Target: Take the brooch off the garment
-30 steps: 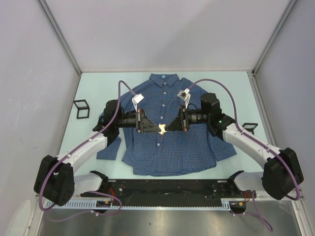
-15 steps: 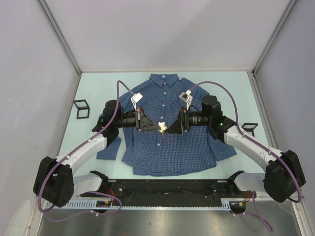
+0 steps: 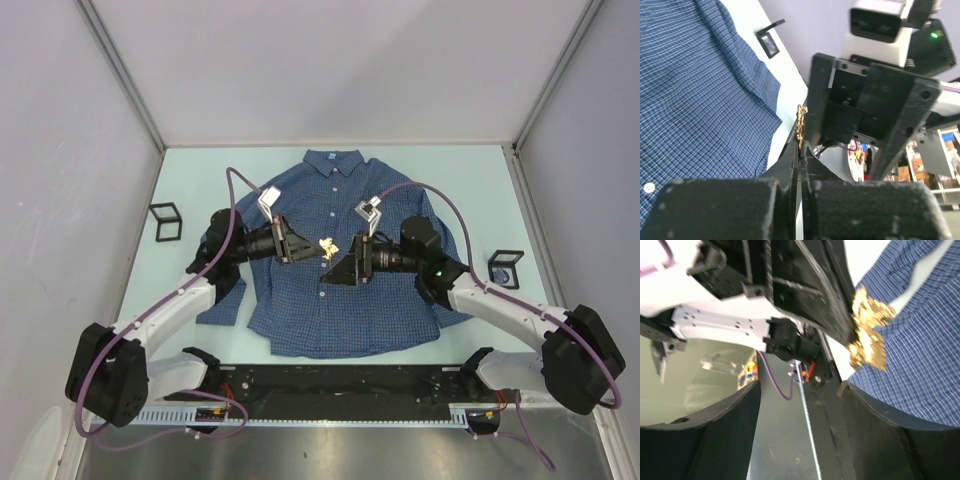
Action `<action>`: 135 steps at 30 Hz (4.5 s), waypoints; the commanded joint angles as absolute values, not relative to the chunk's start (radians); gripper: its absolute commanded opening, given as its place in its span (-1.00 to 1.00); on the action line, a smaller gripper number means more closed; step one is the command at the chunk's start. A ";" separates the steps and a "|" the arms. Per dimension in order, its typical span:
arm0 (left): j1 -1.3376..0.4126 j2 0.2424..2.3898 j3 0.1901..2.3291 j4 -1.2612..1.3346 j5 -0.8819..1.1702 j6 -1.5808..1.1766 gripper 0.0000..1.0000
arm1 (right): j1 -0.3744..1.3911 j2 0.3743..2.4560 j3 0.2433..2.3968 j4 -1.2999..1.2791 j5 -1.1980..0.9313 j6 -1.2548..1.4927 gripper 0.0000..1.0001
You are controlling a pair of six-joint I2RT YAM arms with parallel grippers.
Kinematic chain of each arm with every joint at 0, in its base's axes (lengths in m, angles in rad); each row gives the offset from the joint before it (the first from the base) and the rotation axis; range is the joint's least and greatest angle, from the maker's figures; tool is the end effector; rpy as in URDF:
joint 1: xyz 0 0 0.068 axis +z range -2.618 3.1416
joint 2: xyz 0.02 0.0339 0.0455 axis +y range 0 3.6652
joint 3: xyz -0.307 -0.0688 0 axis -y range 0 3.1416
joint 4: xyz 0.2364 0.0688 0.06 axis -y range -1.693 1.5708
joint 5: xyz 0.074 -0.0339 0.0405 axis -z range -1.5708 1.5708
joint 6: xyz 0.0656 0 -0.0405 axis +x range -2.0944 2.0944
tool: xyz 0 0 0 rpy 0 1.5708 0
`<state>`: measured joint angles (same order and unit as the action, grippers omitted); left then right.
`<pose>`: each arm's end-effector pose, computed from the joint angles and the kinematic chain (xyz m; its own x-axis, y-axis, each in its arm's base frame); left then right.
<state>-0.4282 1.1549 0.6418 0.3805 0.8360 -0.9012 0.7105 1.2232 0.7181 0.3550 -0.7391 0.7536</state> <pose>0.2057 -0.1474 0.3150 -0.8175 -0.2047 -0.5383 0.4937 0.2321 -0.8381 0.1777 0.2112 0.3219 -0.7580 0.0150 -0.6521 -0.6421 0.1585 0.7500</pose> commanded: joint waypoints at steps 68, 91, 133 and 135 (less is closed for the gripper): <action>-0.449 0.919 0.500 0.443 0.750 -1.065 -1.00 | 0.747 1.181 0.790 0.244 -0.555 0.581 -0.14; -0.540 0.874 0.627 0.275 0.710 -0.767 -1.00 | 0.713 1.239 0.778 0.397 -0.652 0.722 -0.59; -0.563 0.871 0.730 0.123 0.884 -0.538 -1.00 | 0.649 1.207 0.778 0.414 -0.691 0.819 -0.75; -0.561 0.873 0.727 0.127 0.836 -0.580 -1.00 | 0.658 1.183 0.778 0.370 -0.634 0.807 -0.67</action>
